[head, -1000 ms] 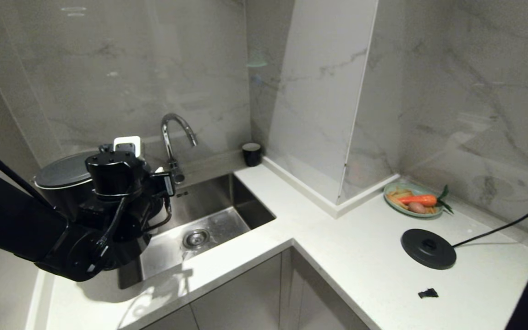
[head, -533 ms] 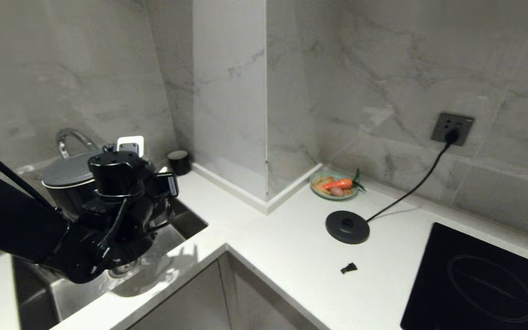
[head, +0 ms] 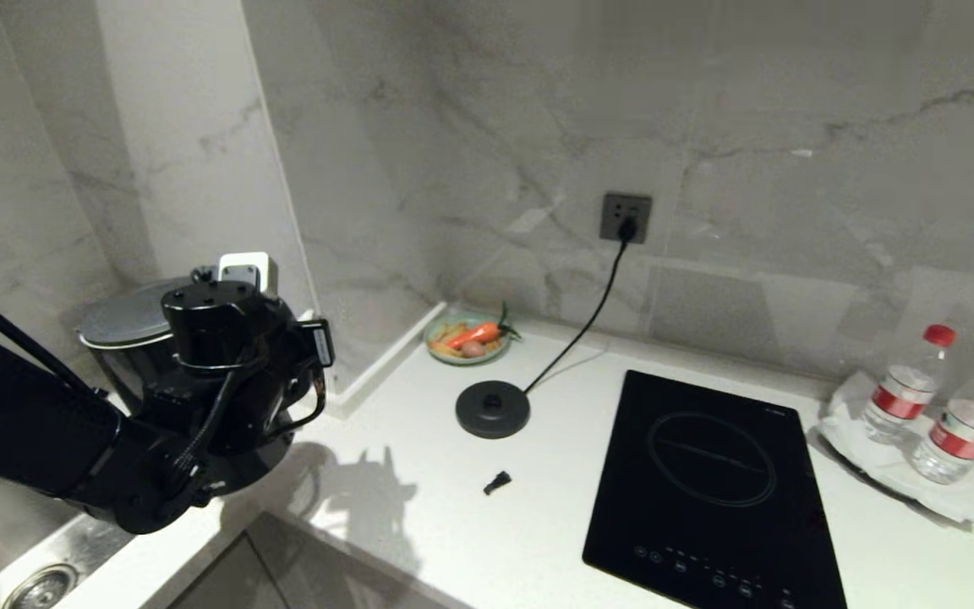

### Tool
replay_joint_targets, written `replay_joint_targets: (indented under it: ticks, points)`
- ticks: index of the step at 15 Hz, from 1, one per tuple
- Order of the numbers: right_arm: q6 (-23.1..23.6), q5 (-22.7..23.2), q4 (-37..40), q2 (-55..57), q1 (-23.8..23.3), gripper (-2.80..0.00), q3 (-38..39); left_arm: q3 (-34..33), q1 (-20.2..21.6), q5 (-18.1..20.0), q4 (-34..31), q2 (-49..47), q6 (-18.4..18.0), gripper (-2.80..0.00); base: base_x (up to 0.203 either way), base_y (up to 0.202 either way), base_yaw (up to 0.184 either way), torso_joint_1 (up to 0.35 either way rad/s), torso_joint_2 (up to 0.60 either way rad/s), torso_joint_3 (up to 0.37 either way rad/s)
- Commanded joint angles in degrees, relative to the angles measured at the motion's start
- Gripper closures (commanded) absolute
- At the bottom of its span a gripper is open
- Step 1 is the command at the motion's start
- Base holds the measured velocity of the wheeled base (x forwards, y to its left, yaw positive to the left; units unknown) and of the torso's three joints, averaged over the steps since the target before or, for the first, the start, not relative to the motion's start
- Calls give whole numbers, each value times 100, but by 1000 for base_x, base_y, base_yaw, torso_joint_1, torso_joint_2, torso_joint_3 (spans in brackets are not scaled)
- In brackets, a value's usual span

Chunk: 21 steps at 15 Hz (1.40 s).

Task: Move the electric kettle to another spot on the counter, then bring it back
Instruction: Place it on the power base

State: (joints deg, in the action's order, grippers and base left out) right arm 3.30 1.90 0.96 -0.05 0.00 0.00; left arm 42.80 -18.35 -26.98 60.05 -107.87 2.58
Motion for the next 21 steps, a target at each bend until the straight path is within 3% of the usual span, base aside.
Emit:
replay_joint_targets:
  ticks: [1, 8, 13, 17, 21]
  points:
    - [4, 3, 0, 5, 0, 0, 0, -17, -2, -24, 33, 3, 5, 0, 1, 8, -174, 0, 6, 4]
    - [-5, 3, 0, 5, 0, 0, 0, -44, -58, -70, 42, 3, 5, 0, 3, 7, -161, 2, 3, 2]
    - [-5, 3, 0, 5, 0, 0, 0, 49, -271, -132, 42, -85, 1, 0, 0, 1, -11, 1, 0, 1]
    - [4, 3, 0, 5, 0, 0, 0, 627, -675, -156, 26, -532, -17, 0, 0, 0, 0, 0, 0, 0]
    - [4, 3, 0, 5, 0, 0, 0, 1314, -867, -451, 24, -1134, -158, 0, 0, 0, 0, 0, 0, 0]
